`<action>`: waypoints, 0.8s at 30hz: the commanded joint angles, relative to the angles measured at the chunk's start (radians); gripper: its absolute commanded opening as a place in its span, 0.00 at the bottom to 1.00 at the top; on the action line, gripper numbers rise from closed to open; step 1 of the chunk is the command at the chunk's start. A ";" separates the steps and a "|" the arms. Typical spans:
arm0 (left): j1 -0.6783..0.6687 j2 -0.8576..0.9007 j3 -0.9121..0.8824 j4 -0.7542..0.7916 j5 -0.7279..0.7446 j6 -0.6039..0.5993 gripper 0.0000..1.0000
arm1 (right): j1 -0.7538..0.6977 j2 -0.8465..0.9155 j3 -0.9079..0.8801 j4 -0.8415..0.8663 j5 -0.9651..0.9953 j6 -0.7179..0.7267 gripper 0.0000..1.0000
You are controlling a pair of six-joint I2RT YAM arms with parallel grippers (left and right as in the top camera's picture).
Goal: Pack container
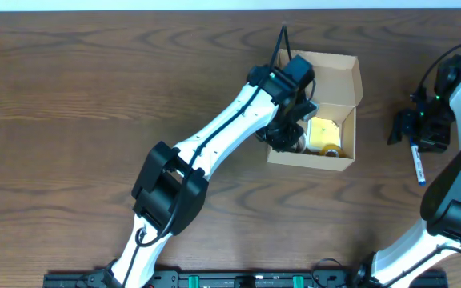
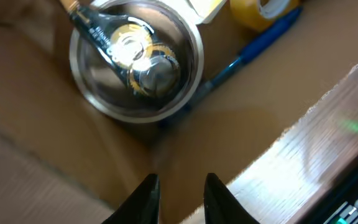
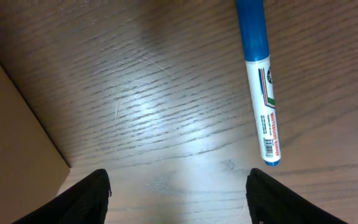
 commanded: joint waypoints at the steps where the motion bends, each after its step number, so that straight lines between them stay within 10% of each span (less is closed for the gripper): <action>1: -0.009 0.001 0.006 -0.009 -0.019 -0.036 0.22 | -0.009 -0.003 -0.003 0.004 -0.023 0.022 0.71; 24: 0.012 0.000 0.003 0.079 -0.180 -0.035 0.21 | -0.120 -0.003 -0.005 -0.005 -0.033 -0.183 0.73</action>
